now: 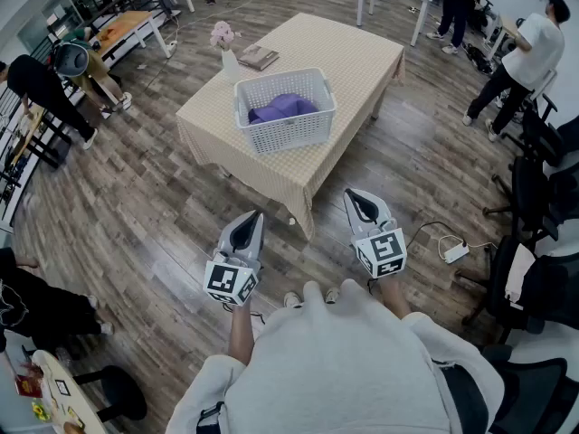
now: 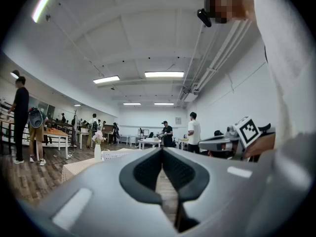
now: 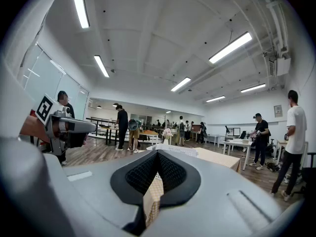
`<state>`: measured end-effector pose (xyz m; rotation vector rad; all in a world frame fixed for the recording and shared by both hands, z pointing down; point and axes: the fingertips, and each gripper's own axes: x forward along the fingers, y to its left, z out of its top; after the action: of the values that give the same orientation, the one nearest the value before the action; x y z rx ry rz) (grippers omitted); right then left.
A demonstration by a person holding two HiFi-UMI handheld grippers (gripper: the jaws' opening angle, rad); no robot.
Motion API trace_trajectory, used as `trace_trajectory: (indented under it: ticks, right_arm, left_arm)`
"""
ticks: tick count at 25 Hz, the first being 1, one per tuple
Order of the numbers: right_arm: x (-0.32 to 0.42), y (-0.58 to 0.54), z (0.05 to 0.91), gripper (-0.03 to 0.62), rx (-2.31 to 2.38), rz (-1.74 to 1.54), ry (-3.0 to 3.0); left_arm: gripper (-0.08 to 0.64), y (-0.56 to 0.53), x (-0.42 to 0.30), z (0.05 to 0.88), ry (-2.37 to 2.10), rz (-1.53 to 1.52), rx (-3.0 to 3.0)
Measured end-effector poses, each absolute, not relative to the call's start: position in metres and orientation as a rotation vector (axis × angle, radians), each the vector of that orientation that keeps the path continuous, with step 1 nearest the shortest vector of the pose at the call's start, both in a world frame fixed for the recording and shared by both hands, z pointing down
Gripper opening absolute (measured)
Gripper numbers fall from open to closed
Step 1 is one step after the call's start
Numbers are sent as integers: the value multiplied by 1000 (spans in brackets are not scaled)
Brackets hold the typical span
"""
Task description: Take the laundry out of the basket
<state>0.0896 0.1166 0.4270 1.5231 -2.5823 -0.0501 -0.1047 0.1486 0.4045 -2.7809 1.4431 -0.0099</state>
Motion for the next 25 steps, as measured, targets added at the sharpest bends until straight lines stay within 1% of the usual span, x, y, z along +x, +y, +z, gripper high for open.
trace_trajectory:
  ticks: [10, 25]
  right_arm:
    - [95, 127, 430, -4, 1503, -38, -2592]
    - [131, 137, 426, -3, 1449, -7, -2729]
  left_arm:
    - [9, 159, -101, 407, 1483, 15, -2796]
    - [9, 169, -65, 410, 1579, -4, -2758]
